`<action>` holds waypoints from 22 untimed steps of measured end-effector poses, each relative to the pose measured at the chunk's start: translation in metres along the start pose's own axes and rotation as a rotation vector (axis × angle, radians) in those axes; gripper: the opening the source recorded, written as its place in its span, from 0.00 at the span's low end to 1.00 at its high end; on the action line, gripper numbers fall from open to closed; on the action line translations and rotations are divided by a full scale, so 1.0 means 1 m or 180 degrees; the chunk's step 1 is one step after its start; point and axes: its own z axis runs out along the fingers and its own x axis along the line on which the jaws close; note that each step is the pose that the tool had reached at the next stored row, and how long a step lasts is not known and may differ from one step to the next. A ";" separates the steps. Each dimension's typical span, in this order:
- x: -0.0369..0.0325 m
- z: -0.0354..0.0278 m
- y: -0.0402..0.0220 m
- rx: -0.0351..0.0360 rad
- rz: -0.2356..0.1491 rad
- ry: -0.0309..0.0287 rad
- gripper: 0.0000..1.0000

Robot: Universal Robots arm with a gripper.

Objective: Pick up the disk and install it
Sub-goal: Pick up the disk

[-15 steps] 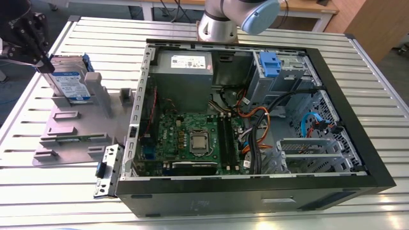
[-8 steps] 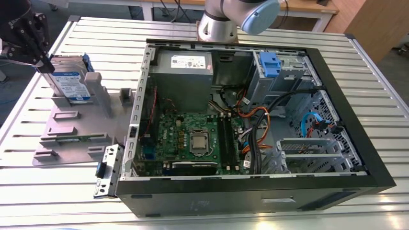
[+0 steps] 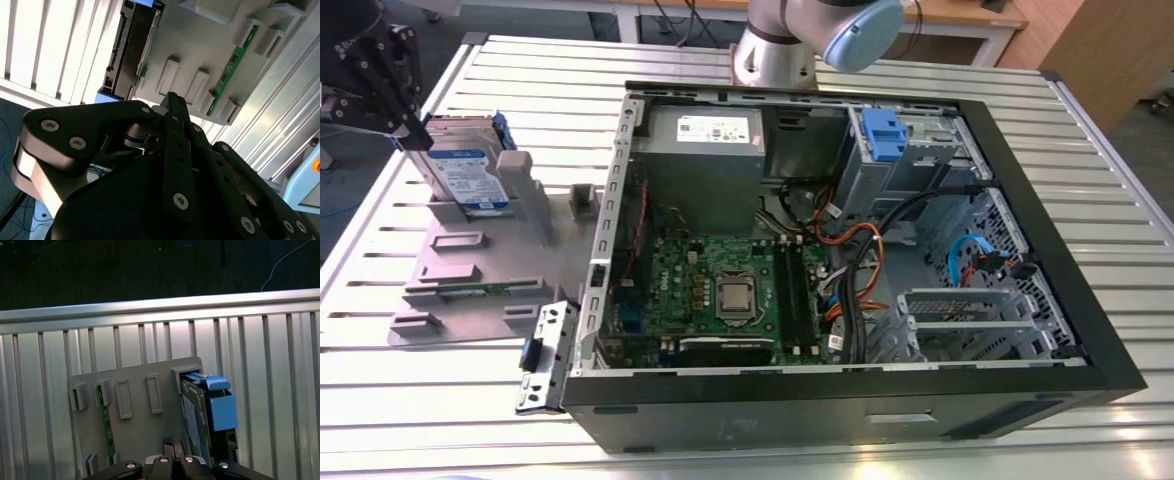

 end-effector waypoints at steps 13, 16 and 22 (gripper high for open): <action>-0.0004 0.0000 0.0001 0.0000 0.0002 0.0006 0.11; -0.0004 0.0000 0.0001 0.0000 0.0002 0.0006 0.11; -0.0004 0.0000 0.0001 0.0000 0.0003 0.0006 0.29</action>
